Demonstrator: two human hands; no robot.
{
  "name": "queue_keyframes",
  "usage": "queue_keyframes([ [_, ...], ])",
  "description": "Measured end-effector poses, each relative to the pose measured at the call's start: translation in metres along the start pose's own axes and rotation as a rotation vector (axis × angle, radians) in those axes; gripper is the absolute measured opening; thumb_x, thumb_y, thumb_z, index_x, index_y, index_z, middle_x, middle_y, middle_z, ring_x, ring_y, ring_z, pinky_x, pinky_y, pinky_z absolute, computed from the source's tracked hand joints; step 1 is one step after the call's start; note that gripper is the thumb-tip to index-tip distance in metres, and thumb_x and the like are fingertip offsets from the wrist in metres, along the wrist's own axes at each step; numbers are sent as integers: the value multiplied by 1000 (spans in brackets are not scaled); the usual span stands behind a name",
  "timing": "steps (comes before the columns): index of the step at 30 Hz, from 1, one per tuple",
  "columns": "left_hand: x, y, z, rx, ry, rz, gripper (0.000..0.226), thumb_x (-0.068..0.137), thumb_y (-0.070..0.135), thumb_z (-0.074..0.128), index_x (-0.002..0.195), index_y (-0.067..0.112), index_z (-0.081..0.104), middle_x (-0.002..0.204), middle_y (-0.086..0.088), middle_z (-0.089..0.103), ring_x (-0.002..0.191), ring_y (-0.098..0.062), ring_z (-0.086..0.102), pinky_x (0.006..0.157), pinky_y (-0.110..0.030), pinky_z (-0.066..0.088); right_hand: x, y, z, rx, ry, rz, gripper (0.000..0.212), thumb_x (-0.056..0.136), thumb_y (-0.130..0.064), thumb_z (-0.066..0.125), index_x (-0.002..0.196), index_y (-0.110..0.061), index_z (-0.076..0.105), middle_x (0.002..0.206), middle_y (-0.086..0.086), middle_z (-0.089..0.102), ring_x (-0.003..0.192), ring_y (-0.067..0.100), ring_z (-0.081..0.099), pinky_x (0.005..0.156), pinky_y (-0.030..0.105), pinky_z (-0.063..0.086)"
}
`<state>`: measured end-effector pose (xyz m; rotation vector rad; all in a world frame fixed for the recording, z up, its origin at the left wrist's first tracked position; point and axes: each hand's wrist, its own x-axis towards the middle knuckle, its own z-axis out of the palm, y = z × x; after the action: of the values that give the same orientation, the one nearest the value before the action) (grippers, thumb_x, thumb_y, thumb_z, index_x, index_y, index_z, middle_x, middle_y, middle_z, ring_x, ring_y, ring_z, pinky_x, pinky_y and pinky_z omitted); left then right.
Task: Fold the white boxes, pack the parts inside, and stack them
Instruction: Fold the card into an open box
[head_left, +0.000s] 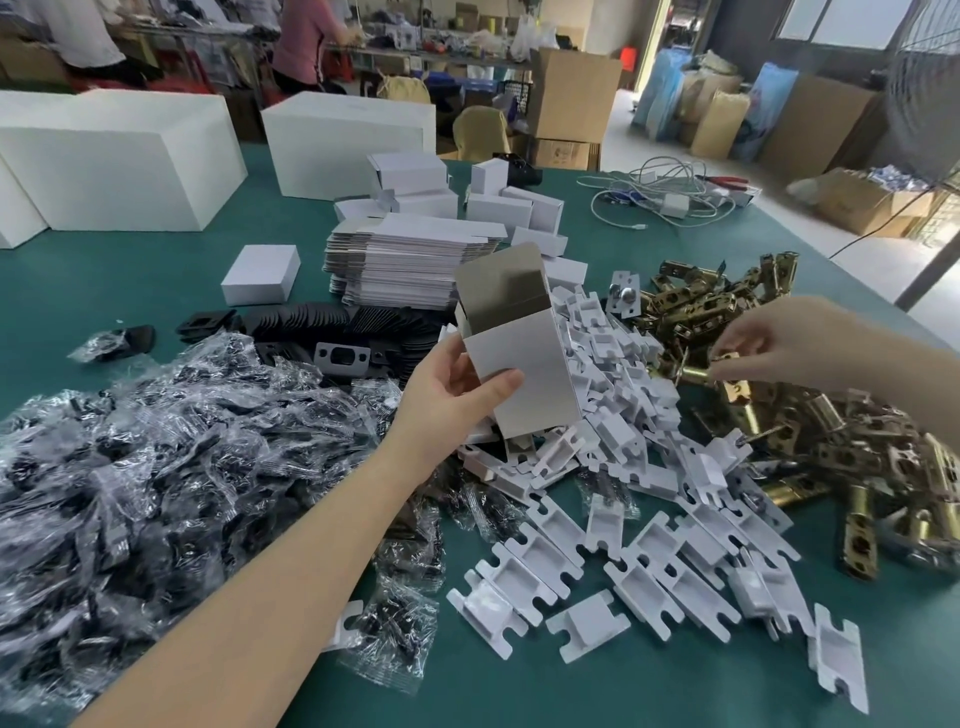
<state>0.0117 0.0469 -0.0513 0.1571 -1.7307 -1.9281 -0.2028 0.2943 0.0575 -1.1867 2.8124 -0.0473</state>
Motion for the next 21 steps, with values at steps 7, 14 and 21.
queue_keyframes([
  [7, -2, 7, 2, 10, 34, 55, 49, 83, 24, 74, 128, 35, 55, 110, 13, 71, 100, -8, 69, 75, -22, 57, -39, -14, -48, 307, 325, -35, 46, 63, -58, 65, 89, -21, 73, 61, -7, 68, 66, 22, 66, 52, 23, 43],
  [14, -3, 8, 2, 82, -100, 21, 57, 85, 10, 74, 127, 42, 55, 116, -4, 71, 104, -16, 69, 81, -31, 58, -43, -106, -83, 796, 440, -406, 22, 72, -38, 70, 89, -24, 67, 78, -20, 72, 67, -4, 63, 67, 11, 52],
  [21, -2, 3, 0, 127, -73, -24, 44, 82, 7, 77, 115, 32, 60, 107, 1, 74, 95, -13, 72, 70, -24, 57, -19, -149, -73, 483, 259, -488, 18, 71, -46, 67, 84, -34, 64, 65, -38, 62, 58, -5, 53, 57, 9, 45],
])
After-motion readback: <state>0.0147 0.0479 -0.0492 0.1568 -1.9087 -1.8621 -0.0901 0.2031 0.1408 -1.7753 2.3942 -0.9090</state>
